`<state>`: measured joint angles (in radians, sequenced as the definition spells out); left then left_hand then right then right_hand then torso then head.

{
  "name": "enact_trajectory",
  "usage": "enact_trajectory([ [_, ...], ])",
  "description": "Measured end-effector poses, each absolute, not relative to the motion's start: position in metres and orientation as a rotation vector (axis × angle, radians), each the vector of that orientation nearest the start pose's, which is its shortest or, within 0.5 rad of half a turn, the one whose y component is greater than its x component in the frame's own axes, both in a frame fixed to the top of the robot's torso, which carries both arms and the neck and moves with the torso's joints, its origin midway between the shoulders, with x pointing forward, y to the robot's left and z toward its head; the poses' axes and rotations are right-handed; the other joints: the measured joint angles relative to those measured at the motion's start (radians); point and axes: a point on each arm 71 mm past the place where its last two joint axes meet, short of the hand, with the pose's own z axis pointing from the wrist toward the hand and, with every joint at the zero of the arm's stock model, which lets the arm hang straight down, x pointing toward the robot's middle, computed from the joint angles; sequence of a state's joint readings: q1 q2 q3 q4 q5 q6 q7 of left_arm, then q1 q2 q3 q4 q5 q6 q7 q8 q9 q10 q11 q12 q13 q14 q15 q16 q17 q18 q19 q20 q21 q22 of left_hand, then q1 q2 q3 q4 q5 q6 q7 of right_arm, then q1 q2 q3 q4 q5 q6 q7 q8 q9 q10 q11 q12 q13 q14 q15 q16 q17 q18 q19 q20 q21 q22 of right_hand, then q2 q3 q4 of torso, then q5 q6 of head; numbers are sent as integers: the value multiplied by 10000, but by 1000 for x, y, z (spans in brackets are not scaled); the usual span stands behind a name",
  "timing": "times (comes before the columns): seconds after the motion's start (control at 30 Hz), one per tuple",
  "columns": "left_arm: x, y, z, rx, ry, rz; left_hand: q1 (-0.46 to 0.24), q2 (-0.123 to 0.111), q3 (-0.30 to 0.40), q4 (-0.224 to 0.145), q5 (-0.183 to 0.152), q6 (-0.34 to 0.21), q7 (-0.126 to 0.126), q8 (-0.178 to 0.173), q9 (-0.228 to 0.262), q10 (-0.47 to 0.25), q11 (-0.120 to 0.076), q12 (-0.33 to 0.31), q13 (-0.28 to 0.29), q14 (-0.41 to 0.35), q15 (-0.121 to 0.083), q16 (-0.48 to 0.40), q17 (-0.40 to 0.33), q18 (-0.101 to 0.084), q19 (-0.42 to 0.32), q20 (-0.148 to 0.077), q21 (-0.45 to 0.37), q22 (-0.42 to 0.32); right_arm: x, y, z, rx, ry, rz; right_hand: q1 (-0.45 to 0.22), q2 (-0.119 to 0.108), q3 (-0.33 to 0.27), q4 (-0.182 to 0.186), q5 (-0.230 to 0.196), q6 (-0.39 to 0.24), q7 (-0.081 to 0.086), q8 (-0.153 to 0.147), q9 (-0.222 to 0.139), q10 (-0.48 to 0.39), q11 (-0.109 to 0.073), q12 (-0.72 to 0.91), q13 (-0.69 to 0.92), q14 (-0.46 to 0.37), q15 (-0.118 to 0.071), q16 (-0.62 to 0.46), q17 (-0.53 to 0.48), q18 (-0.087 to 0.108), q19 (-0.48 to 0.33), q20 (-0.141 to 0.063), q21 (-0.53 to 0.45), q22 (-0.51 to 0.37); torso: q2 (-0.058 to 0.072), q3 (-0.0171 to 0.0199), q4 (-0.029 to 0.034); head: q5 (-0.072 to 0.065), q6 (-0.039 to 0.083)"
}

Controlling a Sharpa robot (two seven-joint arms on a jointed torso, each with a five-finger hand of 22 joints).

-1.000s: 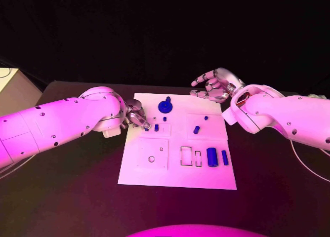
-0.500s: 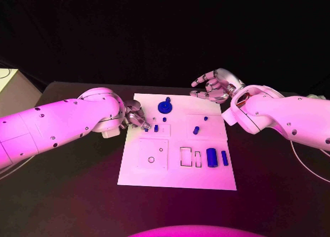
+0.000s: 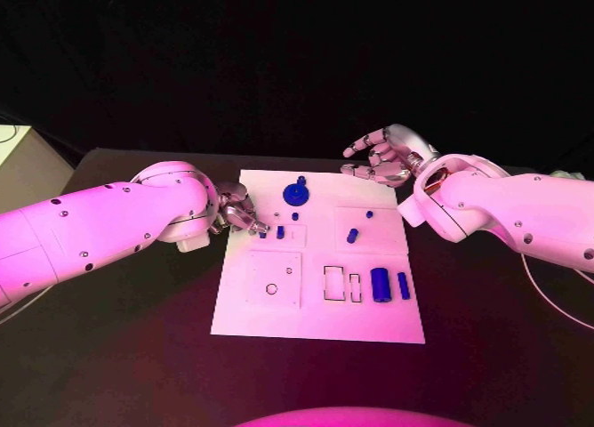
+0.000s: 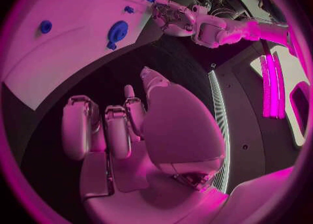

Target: Assemble the parts on the task board

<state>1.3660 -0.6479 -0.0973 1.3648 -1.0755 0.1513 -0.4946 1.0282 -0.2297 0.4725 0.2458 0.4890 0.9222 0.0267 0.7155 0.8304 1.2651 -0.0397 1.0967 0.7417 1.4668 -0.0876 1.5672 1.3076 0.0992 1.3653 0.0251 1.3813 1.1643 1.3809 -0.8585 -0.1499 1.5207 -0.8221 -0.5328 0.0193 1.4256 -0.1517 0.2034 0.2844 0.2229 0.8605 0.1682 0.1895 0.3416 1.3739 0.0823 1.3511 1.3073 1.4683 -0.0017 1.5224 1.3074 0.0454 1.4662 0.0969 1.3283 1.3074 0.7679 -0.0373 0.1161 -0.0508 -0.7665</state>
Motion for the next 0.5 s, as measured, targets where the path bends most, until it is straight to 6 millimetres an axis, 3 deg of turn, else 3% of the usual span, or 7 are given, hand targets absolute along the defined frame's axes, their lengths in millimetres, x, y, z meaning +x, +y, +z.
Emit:
enact_trajectory([
  [0.5,525,165,-163,-1256,21736,-4652,1,0,-437,438,-313,0,0,-38,1,-39,39,-57,-55,0,0,0,0,-1,0,0,-36,-65,507,-223,-129,3929,15110,8948,-17,18,0,0,0,0,0,0,0,0,0,0,0,0,0,0,0,0,0,0,0,6,0,0,6,-5,-3],
])
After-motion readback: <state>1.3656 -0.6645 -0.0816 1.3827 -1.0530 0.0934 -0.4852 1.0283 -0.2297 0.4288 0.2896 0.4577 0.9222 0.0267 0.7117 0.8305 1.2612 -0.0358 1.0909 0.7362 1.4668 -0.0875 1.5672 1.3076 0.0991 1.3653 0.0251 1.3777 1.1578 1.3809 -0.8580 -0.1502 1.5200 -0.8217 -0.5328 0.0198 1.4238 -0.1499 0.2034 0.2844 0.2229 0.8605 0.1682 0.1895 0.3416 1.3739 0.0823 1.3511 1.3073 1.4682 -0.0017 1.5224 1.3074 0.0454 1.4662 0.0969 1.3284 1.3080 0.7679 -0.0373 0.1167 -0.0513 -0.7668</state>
